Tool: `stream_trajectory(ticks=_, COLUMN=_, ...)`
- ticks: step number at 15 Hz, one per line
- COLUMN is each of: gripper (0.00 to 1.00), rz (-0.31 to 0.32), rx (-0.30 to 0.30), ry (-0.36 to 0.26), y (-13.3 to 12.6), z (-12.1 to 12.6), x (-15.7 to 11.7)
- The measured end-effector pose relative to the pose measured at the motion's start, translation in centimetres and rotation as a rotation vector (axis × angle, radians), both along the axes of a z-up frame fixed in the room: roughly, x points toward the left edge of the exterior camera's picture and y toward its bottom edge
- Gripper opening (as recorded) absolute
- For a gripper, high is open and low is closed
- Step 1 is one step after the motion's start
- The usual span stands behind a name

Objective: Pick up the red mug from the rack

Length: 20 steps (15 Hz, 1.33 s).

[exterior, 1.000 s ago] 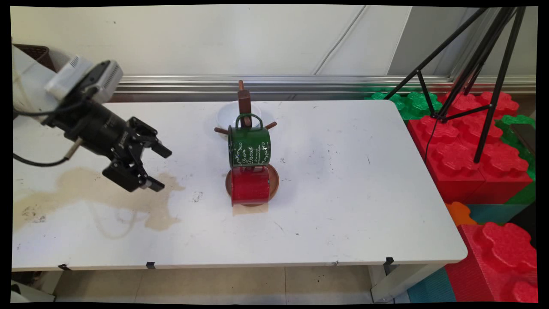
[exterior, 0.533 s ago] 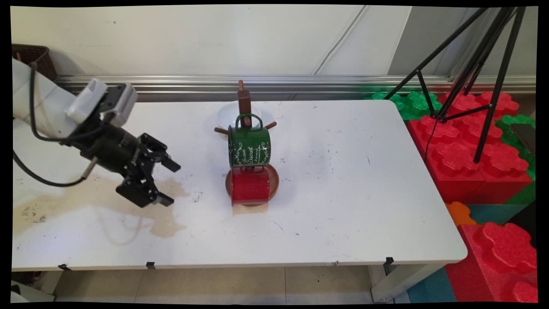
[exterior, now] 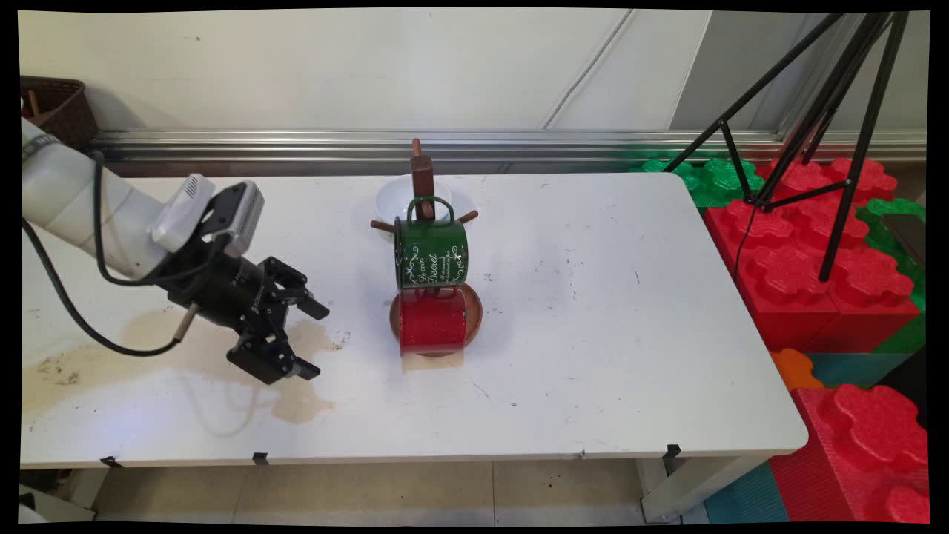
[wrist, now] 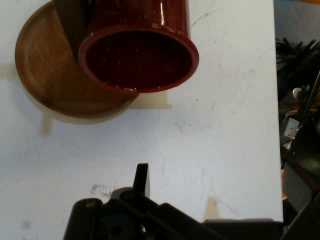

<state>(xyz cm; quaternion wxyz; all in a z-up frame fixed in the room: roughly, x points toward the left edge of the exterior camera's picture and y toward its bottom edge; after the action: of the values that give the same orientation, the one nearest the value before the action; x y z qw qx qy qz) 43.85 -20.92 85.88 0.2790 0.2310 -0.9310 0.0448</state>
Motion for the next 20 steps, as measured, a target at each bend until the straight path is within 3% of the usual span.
stream_trajectory(ticks=7, gripper=1.00, rz=0.009, rx=-0.022, ry=0.017, y=0.5, z=-2.0, x=-1.2)
stream_trajectory(ticks=20, gripper=1.00, rz=0.045, rx=-0.120, ry=0.116, y=1.0, z=-4.1, x=-3.1)
